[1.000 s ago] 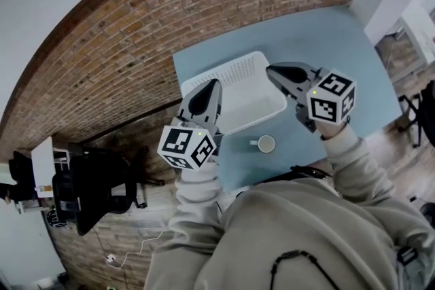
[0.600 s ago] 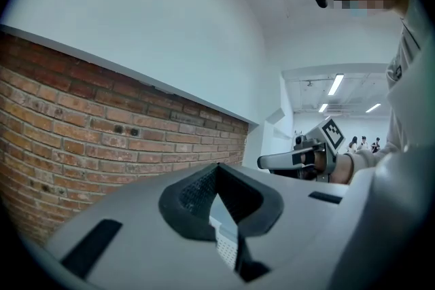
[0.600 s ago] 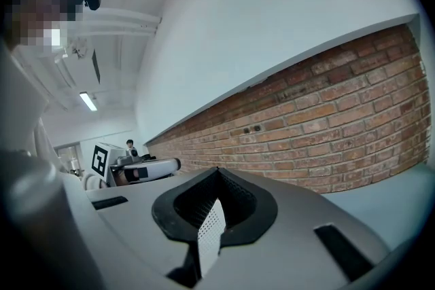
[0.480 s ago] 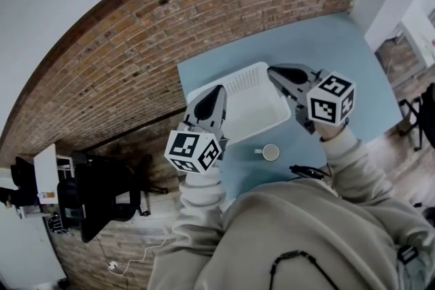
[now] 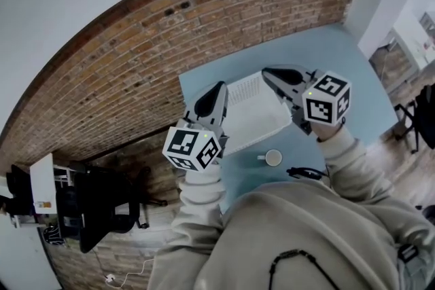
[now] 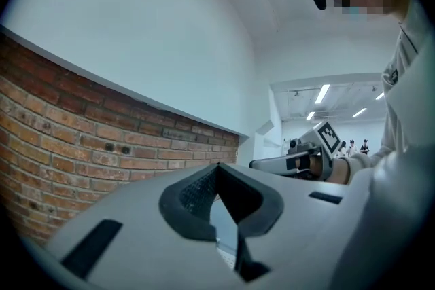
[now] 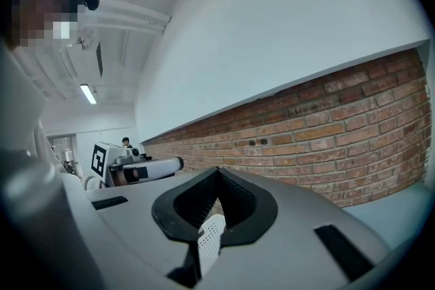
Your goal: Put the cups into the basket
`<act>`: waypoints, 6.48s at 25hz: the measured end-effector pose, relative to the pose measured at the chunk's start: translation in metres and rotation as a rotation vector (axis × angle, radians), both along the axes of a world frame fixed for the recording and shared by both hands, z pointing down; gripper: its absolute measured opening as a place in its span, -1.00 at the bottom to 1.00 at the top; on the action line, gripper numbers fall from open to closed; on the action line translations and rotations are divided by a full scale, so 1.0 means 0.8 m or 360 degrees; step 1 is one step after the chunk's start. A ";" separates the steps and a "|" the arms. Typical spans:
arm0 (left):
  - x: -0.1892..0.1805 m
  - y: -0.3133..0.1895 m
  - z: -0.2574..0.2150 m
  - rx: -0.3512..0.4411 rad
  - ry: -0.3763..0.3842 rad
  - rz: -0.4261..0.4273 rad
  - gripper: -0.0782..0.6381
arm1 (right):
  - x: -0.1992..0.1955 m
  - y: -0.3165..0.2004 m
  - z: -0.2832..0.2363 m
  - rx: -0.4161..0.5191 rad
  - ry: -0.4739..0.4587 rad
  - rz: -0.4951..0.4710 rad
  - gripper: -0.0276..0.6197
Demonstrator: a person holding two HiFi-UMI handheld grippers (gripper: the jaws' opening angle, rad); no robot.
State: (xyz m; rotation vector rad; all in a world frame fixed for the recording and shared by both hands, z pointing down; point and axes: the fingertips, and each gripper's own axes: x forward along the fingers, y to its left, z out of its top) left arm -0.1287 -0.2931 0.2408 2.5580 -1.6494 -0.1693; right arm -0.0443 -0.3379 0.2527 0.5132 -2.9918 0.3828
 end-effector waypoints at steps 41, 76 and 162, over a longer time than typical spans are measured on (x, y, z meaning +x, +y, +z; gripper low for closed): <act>0.052 0.018 0.152 -0.0346 0.0165 0.0150 -0.79 | 0.034 0.032 0.141 -0.0305 0.0193 0.0087 -0.89; 0.131 0.108 0.415 -0.0938 0.0269 0.0250 -0.79 | 0.085 0.118 0.410 -0.0867 0.0544 0.0034 -0.89; 0.026 0.096 0.194 -0.0473 0.0040 0.0030 -0.79 | 0.000 0.114 0.229 -0.0203 0.0982 -0.0330 -0.78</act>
